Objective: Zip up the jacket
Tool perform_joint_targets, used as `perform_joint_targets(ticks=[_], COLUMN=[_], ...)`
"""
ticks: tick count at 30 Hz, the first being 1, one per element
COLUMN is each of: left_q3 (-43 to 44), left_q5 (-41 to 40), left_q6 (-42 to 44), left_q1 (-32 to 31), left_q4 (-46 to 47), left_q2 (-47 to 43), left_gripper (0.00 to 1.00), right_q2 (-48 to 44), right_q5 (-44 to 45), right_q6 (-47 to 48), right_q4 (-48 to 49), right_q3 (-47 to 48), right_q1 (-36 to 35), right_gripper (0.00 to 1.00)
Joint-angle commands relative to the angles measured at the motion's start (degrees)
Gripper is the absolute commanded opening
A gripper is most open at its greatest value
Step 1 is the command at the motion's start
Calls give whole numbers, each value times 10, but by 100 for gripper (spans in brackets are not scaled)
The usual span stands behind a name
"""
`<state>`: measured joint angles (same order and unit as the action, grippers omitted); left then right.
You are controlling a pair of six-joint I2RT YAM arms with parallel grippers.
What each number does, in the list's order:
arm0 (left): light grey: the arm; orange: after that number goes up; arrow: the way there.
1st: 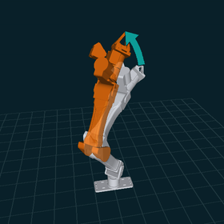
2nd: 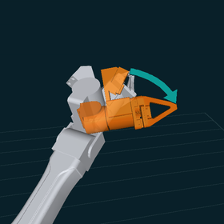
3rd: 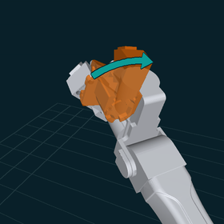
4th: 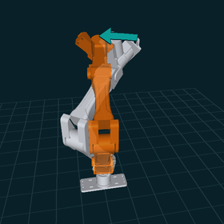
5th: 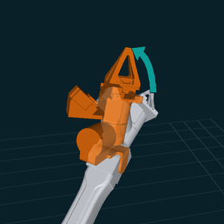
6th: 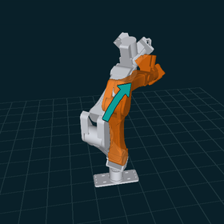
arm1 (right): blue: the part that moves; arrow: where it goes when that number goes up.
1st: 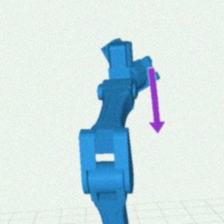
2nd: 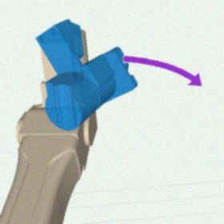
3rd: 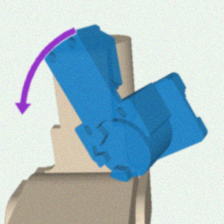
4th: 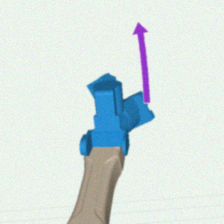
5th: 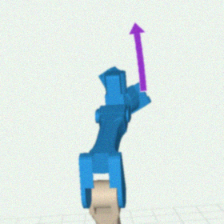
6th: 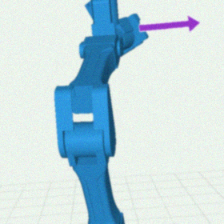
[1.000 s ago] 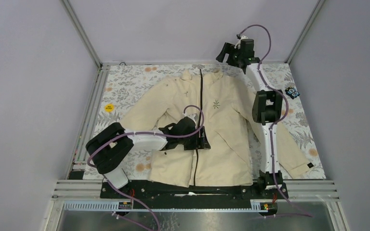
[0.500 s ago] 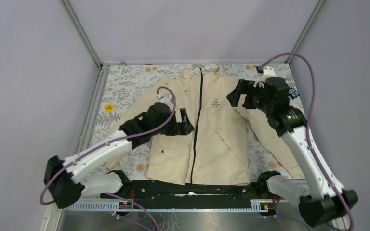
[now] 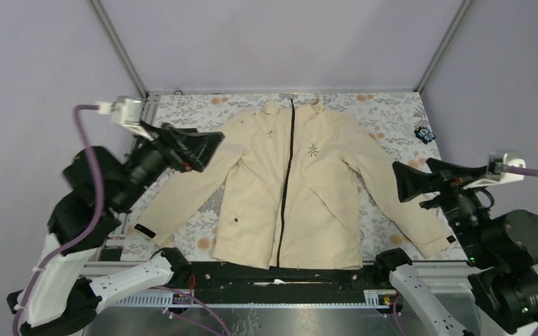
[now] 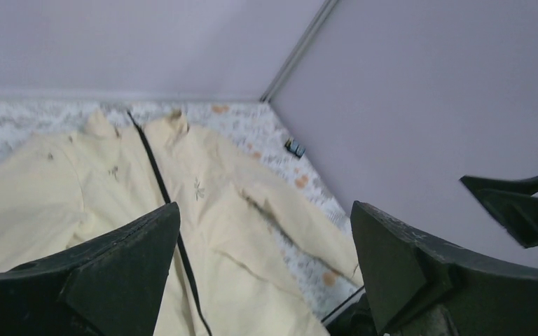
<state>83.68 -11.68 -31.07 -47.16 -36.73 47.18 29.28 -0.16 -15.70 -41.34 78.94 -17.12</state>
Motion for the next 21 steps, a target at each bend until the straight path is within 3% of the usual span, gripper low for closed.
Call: perform_joint_targets(ticks=[1,12,21], left_q3=[71,129,119], left_q5=[-38,-86,-96], left_q6=[43,51,42], left_q1=[3,3,3], left_q4=[-30,-72,-81], left_q2=[-33,-58,-65], left_gripper=[99,99,99], right_q2=[-2,-32,-36], right_q5=[80,105,106], right_q6=[34,30,55], right_q4=[-52,-10,-31], right_q3=[40,54,58], right_q1=[1,1,1], right_gripper=[100,100,99])
